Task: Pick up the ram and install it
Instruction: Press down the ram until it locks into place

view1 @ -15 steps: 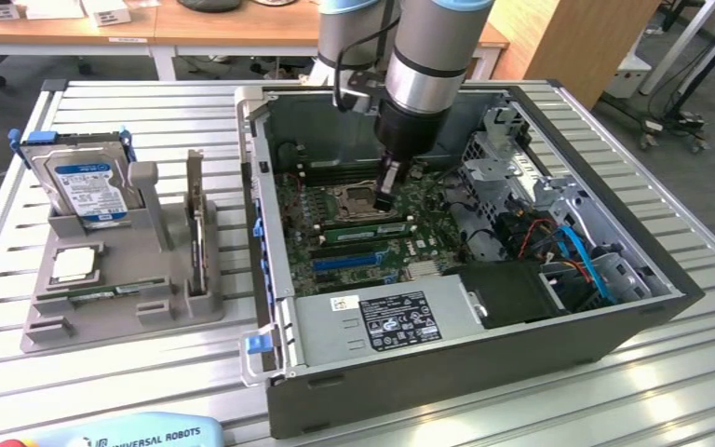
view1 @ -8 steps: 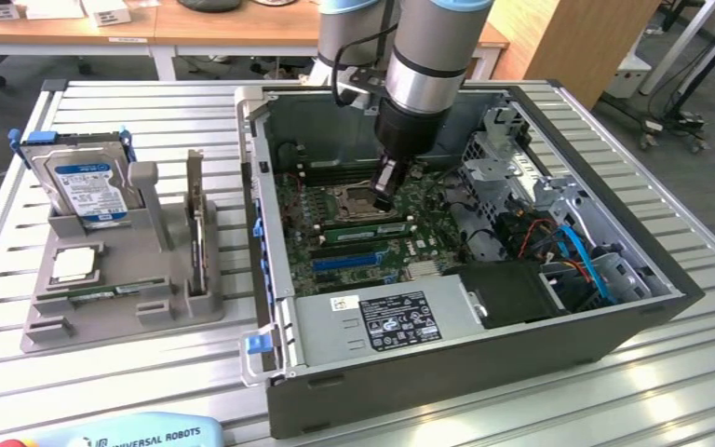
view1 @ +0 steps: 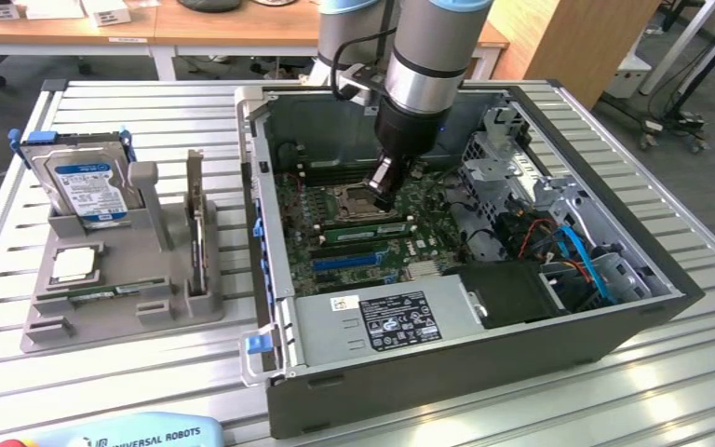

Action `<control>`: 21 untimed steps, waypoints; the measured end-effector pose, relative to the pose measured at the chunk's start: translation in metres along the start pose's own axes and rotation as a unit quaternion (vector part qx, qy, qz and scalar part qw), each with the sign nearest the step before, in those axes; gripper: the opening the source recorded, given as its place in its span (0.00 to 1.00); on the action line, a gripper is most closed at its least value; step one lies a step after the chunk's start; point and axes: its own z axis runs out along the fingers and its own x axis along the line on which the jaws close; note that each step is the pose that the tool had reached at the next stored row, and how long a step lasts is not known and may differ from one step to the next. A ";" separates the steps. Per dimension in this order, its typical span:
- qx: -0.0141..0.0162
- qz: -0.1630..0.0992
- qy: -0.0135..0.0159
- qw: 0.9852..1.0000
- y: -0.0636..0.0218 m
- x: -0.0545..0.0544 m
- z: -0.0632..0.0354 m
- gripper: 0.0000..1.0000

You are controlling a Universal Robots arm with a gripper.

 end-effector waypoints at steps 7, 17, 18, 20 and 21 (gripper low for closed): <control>0.002 0.064 -0.003 0.998 0.0000 0.000 0.0001 0.10; 0.004 0.154 -0.006 0.988 0.0000 0.000 0.0003 0.10; 0.005 0.163 -0.006 0.987 0.0000 0.000 0.0003 0.10; 0.005 0.180 -0.007 0.984 0.0000 0.000 0.0003 0.10; 0.005 0.189 -0.008 0.982 0.0000 0.000 0.0003 0.10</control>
